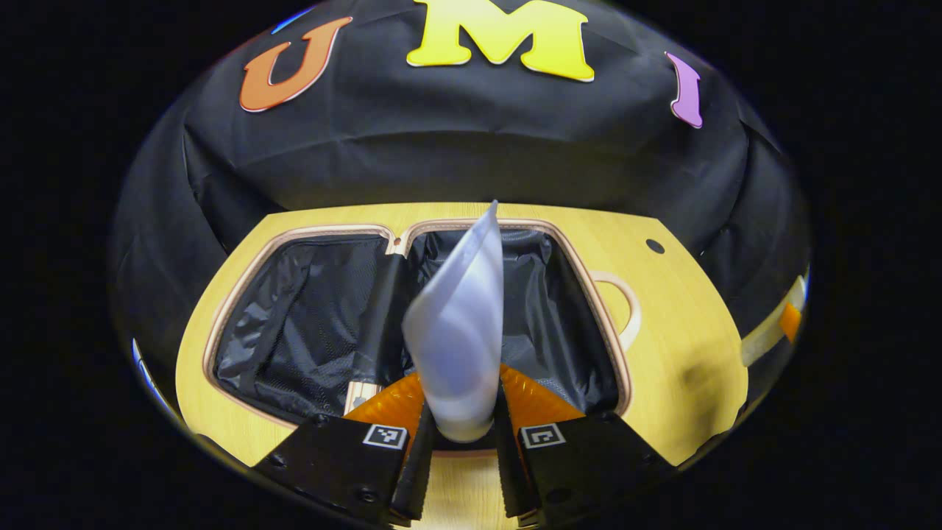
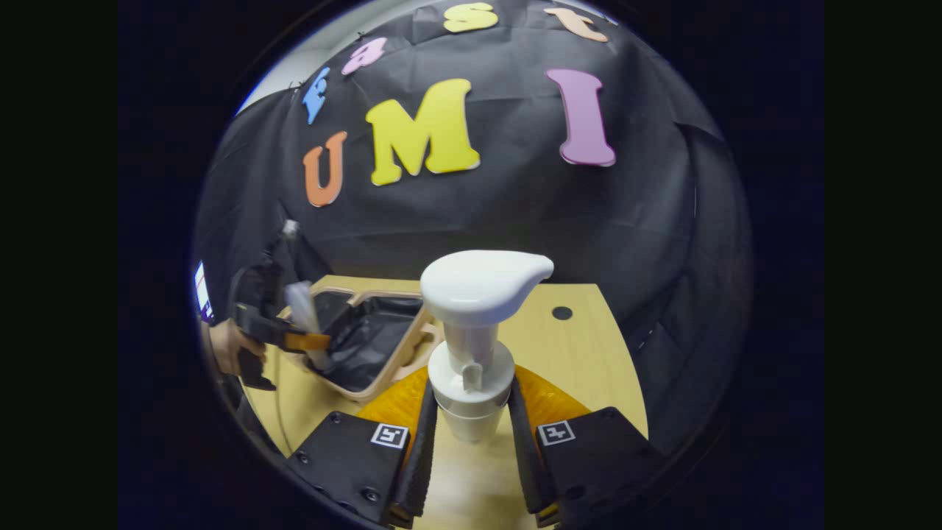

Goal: First open the suitcase, pack the skin care products into it, and then close the suitcase.

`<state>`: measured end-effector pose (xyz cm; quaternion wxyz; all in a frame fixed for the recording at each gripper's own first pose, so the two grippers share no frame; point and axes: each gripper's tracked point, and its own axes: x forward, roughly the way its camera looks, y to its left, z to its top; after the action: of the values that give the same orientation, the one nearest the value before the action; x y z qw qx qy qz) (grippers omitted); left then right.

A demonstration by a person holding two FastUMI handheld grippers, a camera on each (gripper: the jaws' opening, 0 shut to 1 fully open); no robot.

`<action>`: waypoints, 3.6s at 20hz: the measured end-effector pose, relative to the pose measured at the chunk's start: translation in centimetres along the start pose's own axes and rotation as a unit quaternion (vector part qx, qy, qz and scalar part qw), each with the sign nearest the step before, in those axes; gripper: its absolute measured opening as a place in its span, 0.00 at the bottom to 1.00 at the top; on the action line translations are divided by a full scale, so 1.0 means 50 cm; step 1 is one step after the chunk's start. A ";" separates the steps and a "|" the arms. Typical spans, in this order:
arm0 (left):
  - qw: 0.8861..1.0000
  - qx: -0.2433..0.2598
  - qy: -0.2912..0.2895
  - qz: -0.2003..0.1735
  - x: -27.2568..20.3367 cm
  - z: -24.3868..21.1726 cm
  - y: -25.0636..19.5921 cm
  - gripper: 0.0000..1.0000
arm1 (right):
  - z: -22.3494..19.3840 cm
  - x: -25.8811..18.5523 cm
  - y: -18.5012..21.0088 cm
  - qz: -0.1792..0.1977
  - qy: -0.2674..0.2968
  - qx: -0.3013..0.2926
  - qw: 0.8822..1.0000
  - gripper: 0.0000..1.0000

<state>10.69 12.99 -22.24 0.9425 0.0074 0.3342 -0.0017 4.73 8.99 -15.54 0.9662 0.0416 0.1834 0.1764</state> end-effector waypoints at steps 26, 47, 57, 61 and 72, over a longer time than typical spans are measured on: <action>0.993 0.033 -0.117 0.009 -0.073 0.112 0.071 0.98 | 0.060 0.241 0.301 0.042 0.078 -0.028 0.996 0.45; 0.951 -0.112 -0.243 0.157 -0.275 0.062 0.632 1.00 | -0.154 0.492 0.406 -0.065 0.258 0.059 0.962 0.47; 0.932 -0.182 -0.261 0.174 -0.252 0.063 0.799 0.97 | -0.231 0.532 0.378 -0.119 0.310 0.066 0.941 0.49; 0.936 -0.215 -0.240 0.140 -0.176 0.056 0.810 0.97 | -0.177 0.502 0.387 -0.103 0.273 0.081 0.953 0.73; 0.871 -0.467 -0.149 -0.044 0.044 -0.029 0.760 0.90 | 0.186 0.088 0.291 -0.086 0.013 -0.054 0.995 0.84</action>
<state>11.77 50.99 -24.27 0.8737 -0.4486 0.1514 0.1117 7.27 23.99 -6.28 0.9762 -0.0289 0.1886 0.1026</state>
